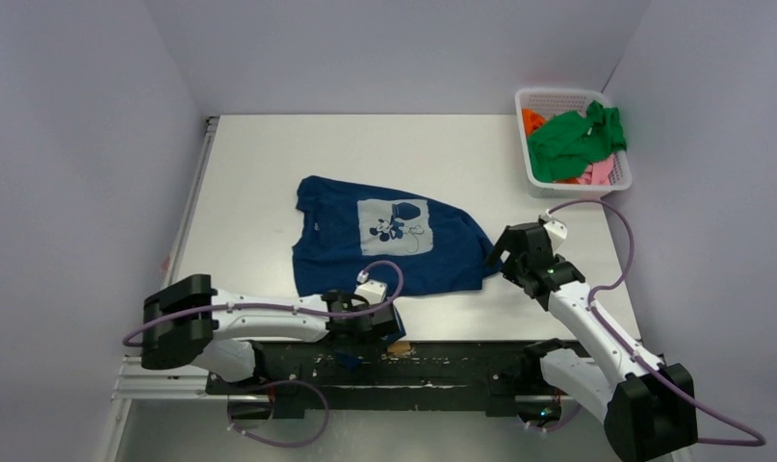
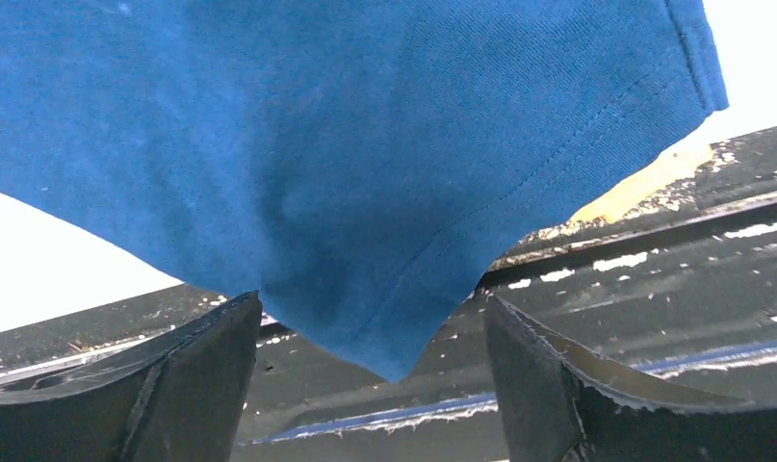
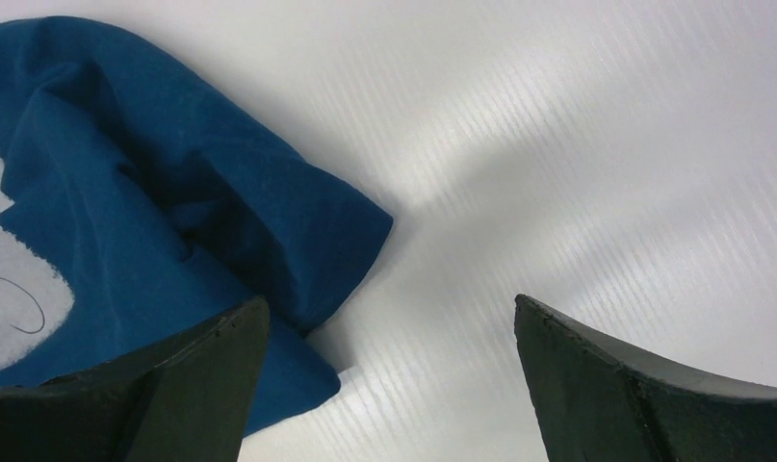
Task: Fold and stack the t-shirts
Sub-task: Flatten out the tshirt
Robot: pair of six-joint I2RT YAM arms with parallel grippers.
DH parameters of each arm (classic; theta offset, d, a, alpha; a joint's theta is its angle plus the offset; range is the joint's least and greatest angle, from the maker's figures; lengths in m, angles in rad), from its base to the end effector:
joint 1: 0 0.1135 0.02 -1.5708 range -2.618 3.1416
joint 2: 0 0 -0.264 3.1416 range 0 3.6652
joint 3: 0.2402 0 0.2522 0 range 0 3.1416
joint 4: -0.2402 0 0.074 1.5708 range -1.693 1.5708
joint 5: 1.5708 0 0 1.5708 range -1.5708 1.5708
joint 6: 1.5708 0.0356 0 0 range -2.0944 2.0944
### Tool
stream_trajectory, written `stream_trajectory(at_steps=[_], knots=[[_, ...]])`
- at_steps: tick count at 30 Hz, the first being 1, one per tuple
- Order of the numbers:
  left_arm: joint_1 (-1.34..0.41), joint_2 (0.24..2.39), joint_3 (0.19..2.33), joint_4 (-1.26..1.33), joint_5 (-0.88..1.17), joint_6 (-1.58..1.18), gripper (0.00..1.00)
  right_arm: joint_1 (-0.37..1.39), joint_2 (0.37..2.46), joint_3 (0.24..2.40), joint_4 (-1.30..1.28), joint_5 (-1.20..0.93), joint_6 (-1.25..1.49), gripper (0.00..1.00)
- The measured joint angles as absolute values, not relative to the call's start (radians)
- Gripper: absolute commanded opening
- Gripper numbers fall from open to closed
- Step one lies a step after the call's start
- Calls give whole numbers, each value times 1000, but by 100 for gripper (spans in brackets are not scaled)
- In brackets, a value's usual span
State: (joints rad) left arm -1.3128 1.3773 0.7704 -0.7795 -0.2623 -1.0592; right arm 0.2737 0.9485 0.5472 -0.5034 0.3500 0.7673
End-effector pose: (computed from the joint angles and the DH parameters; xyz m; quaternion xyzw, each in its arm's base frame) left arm 0.0662 -0.2148 0.1756 0.1129 0.9808 -0.0357 0.1550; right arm 0.1780 0.0373 0.2031 0.2826 0.8885 0.0173 0.3611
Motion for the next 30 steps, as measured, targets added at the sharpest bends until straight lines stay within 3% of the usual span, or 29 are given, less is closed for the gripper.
stream_trajectory(at_steps=[3, 6, 9, 16, 21, 30], knots=[[-1331, 1467, 800, -781, -265, -1068, 66, 274, 949, 547, -500, 350, 767, 95], [-1331, 1507, 824, -793, -275, -1090, 42, 274, 949, 547, -500, 350, 767, 95], [-1331, 1539, 828, -817, -291, -1114, 0, 274, 949, 547, -500, 350, 767, 95], [-1331, 1484, 830, -906, -391, -1181, 0, 274, 949, 547, -500, 349, 766, 92], [-1319, 1268, 861, -1037, -562, -1245, 0, 274, 951, 532, -484, 339, 767, 86], [-1008, 920, 909, -1081, -800, -1164, 0, 274, 1081, 504, -368, 222, 746, 69]])
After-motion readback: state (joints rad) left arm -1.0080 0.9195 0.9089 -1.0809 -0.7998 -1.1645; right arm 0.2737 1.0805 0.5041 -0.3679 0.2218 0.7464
